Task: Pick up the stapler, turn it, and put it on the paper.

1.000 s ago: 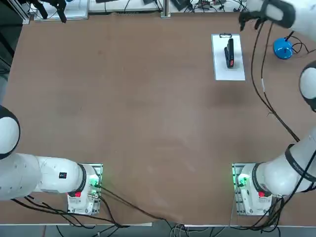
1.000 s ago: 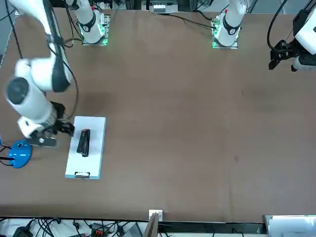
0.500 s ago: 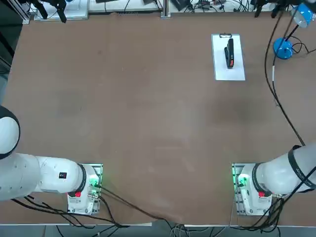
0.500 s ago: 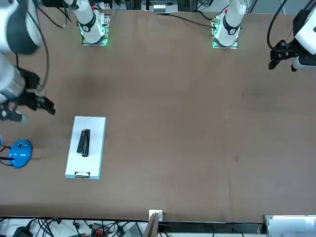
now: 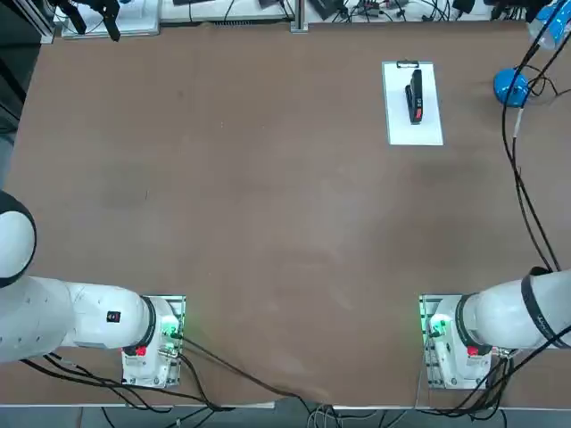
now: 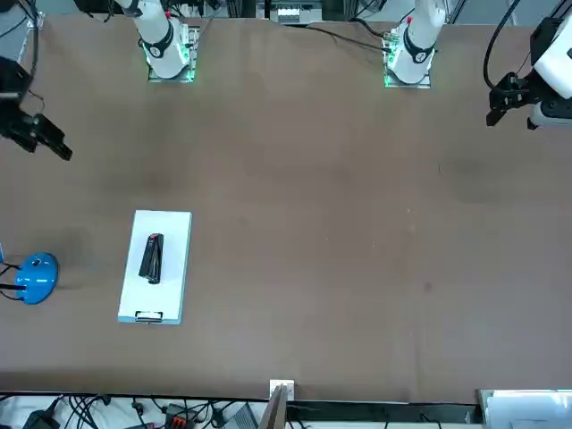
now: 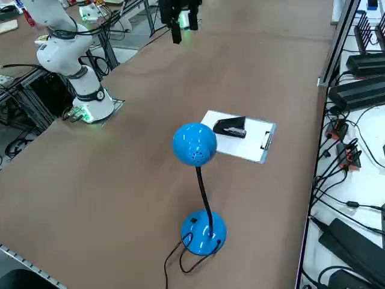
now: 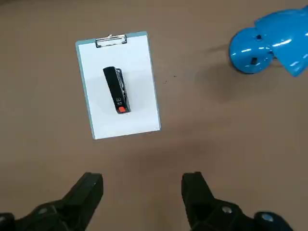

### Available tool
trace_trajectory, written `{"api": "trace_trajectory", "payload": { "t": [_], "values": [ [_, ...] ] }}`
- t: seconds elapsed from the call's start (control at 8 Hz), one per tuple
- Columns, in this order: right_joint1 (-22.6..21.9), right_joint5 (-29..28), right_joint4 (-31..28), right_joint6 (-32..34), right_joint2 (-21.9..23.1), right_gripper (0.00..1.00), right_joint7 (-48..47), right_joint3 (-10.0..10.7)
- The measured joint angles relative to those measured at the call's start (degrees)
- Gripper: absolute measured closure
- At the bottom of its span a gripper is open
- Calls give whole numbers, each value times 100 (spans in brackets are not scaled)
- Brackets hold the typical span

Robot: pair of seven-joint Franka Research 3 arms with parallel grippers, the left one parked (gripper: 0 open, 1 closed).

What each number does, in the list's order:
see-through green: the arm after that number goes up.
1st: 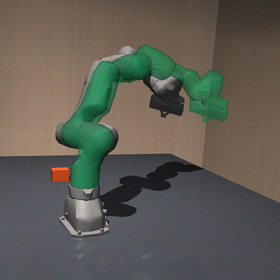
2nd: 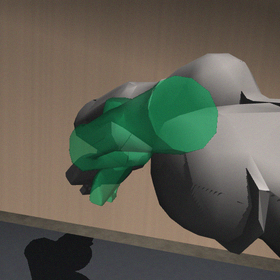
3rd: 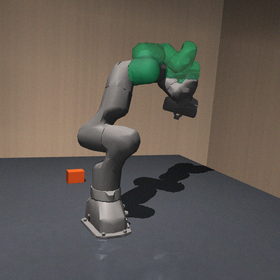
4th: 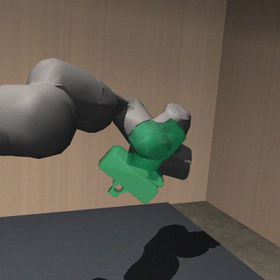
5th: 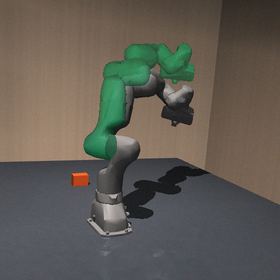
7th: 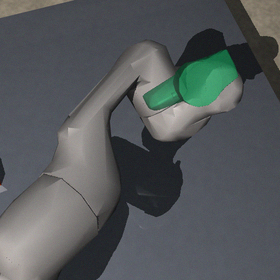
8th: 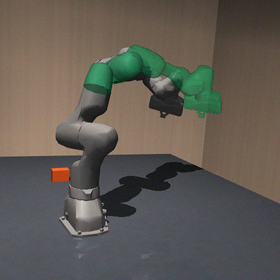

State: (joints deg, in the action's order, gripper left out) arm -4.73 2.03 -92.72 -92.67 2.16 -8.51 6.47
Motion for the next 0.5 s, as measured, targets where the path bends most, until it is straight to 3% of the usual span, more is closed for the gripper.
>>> {"api": "trace_trajectory", "payload": {
  "t": [0.25,0.5],
  "values": [
    [381,-3,-128,263,277,0,0,-377],
    [521,-4,-393,278,526,0,0,-581]
  ]
}}
